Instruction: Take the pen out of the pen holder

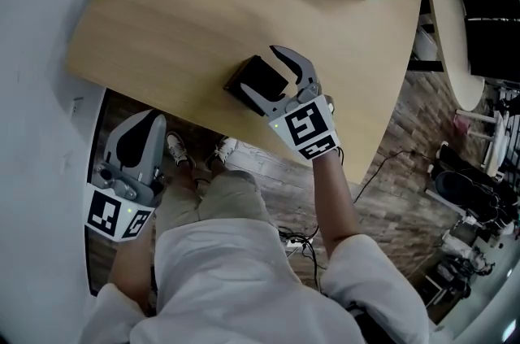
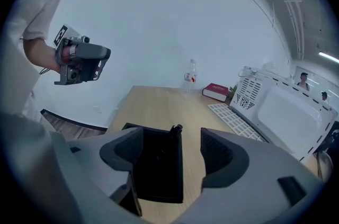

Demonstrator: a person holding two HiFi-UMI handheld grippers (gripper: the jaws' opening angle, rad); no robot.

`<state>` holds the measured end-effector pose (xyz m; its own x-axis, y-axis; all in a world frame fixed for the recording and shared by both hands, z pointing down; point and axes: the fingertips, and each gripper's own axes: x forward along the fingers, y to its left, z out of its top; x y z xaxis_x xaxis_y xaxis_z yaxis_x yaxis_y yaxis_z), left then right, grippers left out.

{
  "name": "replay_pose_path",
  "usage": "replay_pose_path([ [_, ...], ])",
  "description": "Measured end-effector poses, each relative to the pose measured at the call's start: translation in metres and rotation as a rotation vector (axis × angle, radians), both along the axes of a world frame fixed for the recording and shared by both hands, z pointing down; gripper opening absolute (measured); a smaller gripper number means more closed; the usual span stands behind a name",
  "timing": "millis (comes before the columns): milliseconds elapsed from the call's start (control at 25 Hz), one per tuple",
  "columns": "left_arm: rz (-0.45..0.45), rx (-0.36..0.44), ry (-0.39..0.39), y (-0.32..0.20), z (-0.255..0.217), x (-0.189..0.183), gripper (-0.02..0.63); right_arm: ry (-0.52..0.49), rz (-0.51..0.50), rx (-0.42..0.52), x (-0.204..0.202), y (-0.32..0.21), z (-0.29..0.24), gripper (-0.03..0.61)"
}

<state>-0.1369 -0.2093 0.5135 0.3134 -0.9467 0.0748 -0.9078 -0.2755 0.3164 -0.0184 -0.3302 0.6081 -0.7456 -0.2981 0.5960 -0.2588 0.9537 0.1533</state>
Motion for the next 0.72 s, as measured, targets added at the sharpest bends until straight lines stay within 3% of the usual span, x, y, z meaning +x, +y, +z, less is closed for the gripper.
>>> replay_pose_path([
  [280,-0.012,-0.016,0.026,0.006,0.026,-0.003,0.015,-0.031,-0.002,0.017,-0.005,0.005,0.002,0.285],
  [480,-0.015,-0.028,0.043,0.014,0.037,0.002,0.015,0.002,-0.038,0.059,-0.003,0.007,0.004,0.225],
  [720,-0.015,-0.038,0.049,0.015,0.046,0.001,0.015,0.013,-0.072,0.092,-0.004,0.009,0.003,0.197],
])
